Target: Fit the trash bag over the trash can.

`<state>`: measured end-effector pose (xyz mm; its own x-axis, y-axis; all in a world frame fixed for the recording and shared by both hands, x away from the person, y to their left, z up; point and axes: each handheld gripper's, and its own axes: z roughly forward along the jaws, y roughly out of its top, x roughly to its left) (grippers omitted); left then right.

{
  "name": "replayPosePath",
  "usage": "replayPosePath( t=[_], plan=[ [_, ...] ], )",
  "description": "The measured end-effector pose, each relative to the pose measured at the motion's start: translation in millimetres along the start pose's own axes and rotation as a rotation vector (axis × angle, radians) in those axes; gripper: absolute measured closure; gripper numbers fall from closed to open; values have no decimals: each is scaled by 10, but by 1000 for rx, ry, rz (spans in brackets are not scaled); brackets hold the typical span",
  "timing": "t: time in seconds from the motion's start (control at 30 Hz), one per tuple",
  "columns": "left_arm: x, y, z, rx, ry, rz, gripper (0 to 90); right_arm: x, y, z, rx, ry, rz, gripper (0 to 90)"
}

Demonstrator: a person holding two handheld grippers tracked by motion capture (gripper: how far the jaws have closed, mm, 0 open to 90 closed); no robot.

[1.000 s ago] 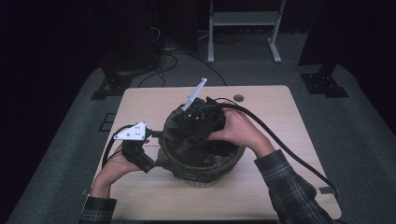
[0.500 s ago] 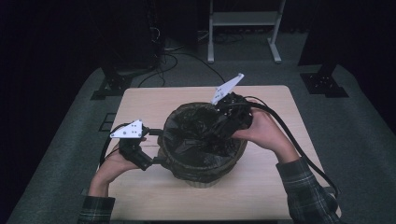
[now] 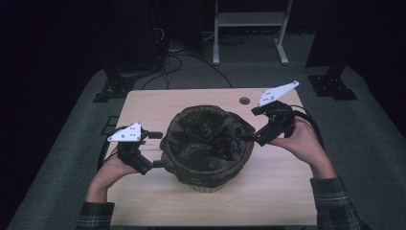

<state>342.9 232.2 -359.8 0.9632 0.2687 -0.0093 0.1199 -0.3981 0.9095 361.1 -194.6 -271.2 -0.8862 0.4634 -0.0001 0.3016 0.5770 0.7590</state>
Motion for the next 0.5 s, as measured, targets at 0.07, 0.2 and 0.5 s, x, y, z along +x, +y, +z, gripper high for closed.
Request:
replayPosePath(
  t=[0.07,0.2,0.5],
  plan=[
    [0,-3,-29,-4,10,1,0,-26,-98,-68,-23,-6,18,0],
    [-12,-15,-109,3,40,0,0,-74,-311,-180,-53,-25,43,0],
    [-95,-122,-276,37,116,-18,0,-129,-717,-362,-95,-63,100,0]
  ],
)
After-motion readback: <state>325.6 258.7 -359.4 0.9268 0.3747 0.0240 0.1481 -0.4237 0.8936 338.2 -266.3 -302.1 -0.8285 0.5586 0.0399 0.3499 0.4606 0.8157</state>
